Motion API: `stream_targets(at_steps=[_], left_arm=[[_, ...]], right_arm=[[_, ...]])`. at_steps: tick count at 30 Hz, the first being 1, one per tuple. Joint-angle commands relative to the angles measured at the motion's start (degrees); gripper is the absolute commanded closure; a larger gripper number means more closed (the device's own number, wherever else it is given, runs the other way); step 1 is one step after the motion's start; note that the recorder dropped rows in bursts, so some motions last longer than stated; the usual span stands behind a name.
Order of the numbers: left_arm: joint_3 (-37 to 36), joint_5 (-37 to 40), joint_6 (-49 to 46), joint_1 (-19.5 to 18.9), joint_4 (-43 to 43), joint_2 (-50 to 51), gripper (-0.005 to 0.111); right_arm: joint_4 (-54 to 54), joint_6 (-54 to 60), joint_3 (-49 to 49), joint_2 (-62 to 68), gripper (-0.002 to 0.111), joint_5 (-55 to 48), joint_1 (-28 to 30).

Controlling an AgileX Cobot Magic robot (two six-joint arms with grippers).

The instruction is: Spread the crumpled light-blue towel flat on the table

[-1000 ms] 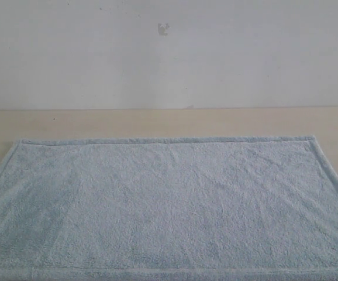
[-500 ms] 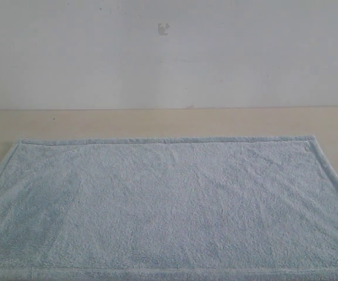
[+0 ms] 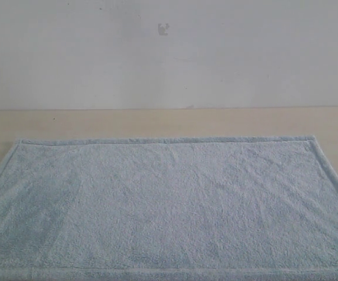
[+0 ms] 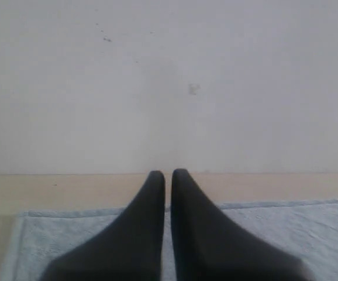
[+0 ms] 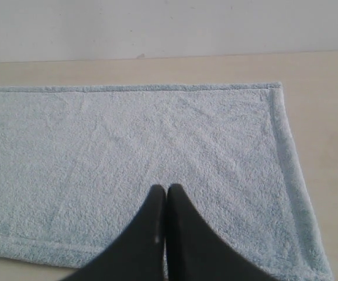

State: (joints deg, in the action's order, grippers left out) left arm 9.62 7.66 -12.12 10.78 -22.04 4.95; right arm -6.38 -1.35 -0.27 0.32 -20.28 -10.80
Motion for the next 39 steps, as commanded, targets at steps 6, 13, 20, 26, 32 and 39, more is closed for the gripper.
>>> stream_targets(at_steps=[6, 13, 20, 26, 32, 39], left_arm=[[-9.6, -5.8, 16.2, -0.3, 17.2, -5.0, 0.103], [-9.6, -3.0, 16.1, -0.3, 17.2, -5.0, 0.103], [-9.6, -3.2, 16.1, -0.6, 17.2, -5.0, 0.103], [-9.6, -3.2, 16.1, -4.1, 17.2, -5.0, 0.103], [-9.6, -3.2, 16.1, -5.0, 17.2, -5.0, 0.103], [-9.6, -3.2, 16.1, -5.0, 17.2, -5.0, 0.103]], right_arm=[[0.1, 0.2, 0.3, -0.3, 0.108, 0.7, 0.4], [0.1, 0.3, 0.3, -0.3, 0.108, 0.7, 0.4], [0.1, 0.3, 0.3, -0.3, 0.108, 0.7, 0.4], [0.1, 0.3, 0.3, -0.3, 0.108, 0.7, 0.4], [0.1, 0.3, 0.3, -0.3, 0.108, 0.7, 0.4], [0.1, 0.3, 0.3, -0.3, 0.108, 0.7, 0.4]])
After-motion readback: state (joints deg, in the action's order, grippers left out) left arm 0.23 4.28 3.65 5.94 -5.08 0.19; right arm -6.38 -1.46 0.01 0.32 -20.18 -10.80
